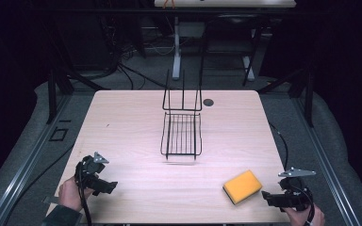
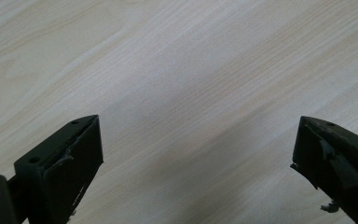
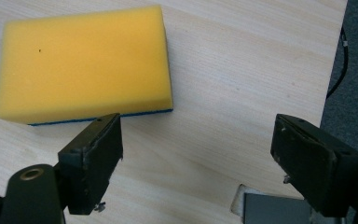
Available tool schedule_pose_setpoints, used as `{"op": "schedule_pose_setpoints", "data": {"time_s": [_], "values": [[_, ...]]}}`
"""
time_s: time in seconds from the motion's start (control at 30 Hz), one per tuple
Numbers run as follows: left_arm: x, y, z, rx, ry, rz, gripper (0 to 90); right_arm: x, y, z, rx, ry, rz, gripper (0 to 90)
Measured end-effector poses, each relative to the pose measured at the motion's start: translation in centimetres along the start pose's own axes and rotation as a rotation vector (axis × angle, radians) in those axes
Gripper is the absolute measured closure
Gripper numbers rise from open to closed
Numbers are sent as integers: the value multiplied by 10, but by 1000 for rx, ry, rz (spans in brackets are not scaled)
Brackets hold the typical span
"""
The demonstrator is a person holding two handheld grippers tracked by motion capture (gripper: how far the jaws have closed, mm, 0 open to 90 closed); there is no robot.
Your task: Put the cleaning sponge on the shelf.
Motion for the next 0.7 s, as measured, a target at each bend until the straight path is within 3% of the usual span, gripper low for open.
{"op": "schedule_pose_setpoints", "data": {"time_s": [0.43, 0.7], "values": [[0, 0, 0, -4, -2, -2, 15, 1, -4, 7, -8, 25, 31, 180], [-1, 1, 0, -4, -3, -6, 14, -2, -12, 24, -10, 45, 63, 241]]}}
Point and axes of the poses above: each handheld gripper's, and its own axes: x roughly backward along the jaws, z roughly out of its top, y roughly to its right, the point moved 7 cm from there along -x, roughly forward along the jaws
